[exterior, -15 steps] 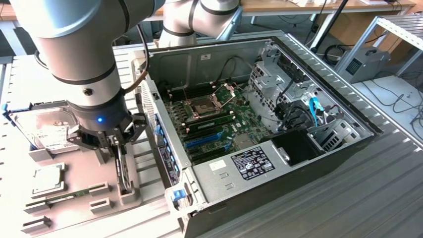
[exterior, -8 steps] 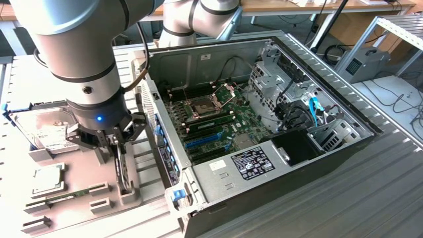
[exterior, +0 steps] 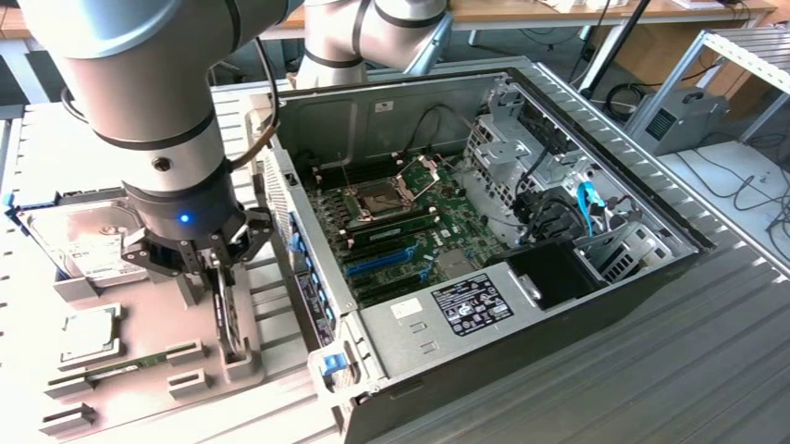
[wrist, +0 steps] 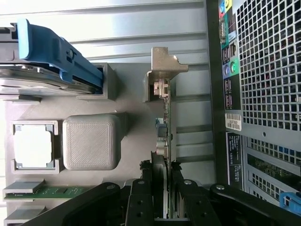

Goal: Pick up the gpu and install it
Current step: 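Pick up the gpu and move the gpu toward the slot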

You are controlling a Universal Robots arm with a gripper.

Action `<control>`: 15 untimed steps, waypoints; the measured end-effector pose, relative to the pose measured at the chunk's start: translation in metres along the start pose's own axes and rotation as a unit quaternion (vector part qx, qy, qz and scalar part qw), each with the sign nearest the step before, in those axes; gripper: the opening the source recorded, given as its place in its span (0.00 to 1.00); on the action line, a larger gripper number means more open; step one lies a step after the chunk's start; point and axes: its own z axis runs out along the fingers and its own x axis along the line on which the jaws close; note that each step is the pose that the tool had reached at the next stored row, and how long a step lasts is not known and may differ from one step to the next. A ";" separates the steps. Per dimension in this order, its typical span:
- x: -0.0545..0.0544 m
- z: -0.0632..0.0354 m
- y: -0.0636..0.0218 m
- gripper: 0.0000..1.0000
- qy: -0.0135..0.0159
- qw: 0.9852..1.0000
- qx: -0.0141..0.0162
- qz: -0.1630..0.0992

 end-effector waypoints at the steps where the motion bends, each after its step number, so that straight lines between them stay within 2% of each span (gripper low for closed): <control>1: 0.000 -0.0005 0.0000 0.26 0.000 1.000 0.000 0.000; 15: 0.000 -0.0077 0.0002 0.26 0.000 1.000 0.000 0.000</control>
